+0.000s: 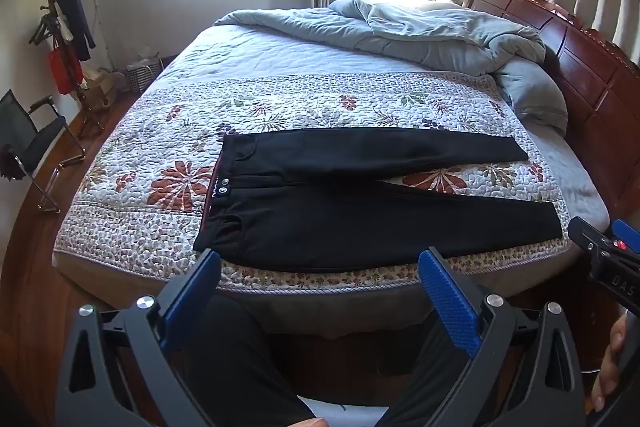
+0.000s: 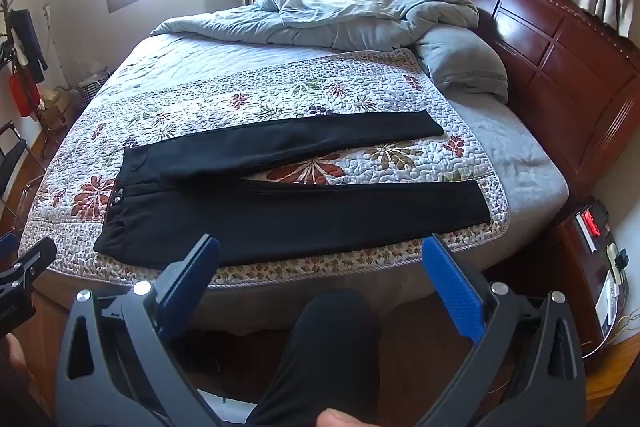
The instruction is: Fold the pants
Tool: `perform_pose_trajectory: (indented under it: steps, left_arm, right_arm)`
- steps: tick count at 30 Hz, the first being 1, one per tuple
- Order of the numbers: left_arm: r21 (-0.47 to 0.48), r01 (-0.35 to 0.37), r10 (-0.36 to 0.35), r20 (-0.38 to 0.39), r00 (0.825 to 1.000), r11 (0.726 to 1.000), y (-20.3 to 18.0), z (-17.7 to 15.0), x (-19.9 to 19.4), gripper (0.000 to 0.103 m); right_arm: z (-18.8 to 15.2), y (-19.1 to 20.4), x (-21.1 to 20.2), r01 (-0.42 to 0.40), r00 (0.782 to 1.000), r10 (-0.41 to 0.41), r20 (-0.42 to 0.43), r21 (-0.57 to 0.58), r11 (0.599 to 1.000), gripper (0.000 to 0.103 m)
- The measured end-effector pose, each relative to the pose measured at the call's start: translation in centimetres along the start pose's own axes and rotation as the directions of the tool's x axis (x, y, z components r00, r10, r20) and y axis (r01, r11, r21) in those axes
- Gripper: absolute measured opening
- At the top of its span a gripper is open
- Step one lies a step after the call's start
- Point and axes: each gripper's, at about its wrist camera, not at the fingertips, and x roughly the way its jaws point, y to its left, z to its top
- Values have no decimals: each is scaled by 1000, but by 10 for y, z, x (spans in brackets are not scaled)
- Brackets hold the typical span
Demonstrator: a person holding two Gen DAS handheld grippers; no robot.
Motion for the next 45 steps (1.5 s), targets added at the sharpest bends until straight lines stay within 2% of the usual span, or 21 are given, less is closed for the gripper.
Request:
perform_pose_trajectory:
  steps: [45]
  left_arm:
    - [11, -2, 2, 2, 1000, 1000, 0, 1, -1, 99]
  right_arm:
    - [-2, 1, 5, 6, 1000, -6, -2, -3, 1000, 101]
